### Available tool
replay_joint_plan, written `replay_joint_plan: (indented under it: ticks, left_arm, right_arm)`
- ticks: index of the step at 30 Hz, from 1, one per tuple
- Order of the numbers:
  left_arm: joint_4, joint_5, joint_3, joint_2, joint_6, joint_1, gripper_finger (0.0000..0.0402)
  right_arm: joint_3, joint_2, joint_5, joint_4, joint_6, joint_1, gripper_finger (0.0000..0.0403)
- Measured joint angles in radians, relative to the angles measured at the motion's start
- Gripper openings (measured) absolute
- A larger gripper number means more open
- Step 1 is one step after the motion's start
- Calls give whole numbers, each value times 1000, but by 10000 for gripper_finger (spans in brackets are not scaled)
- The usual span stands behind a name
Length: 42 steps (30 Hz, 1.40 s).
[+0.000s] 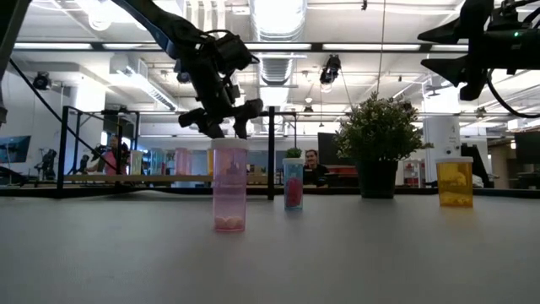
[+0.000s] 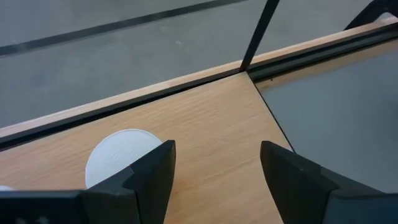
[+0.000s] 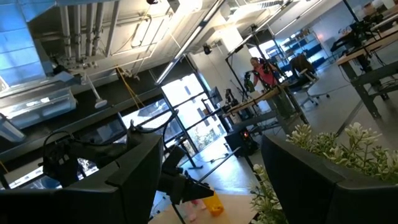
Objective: Pick and place medicine bottles onto shelf by color
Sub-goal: Put the bottom left orange pill bottle on the shelf, then put the right yellow pill bottle on the shelf aligned with the other yellow pill bottle
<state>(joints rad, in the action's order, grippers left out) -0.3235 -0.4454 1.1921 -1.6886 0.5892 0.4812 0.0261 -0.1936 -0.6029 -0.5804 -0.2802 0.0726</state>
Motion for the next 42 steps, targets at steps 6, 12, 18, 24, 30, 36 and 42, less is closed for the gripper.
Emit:
replay_joint_plan:
  ticks: [6, 12, 18, 24, 30, 36, 42]
  left_arm:
    - [-1, 6, -2, 54, -3, -6, 219]
    - [-9, 80, -4, 134, -72, -43, 219]
    - [-11, 168, -7, 191, -100, -104, 219]
    - [-18, 183, -7, 206, -159, -184, 219]
    - [-17, 183, -7, 206, -151, -261, 219]
    - [52, 182, -8, 205, -63, -365, 219]
    - [138, 175, -8, 199, 36, -491, 219]
  right_arm:
    - [0, 0, 0, 0, 0, 0, 260]
    - [0, 0, 0, 0, 0, 0, 260]
    - [0, 0, 0, 0, 0, 0, 260]
    - [0, 0, 0, 0, 0, 0, 260]
    - [0, 0, 0, 0, 0, 0, 260]
    - [0, 0, 0, 0, 0, 0, 260]
    - [0, 0, 0, 0, 0, 0, 260]
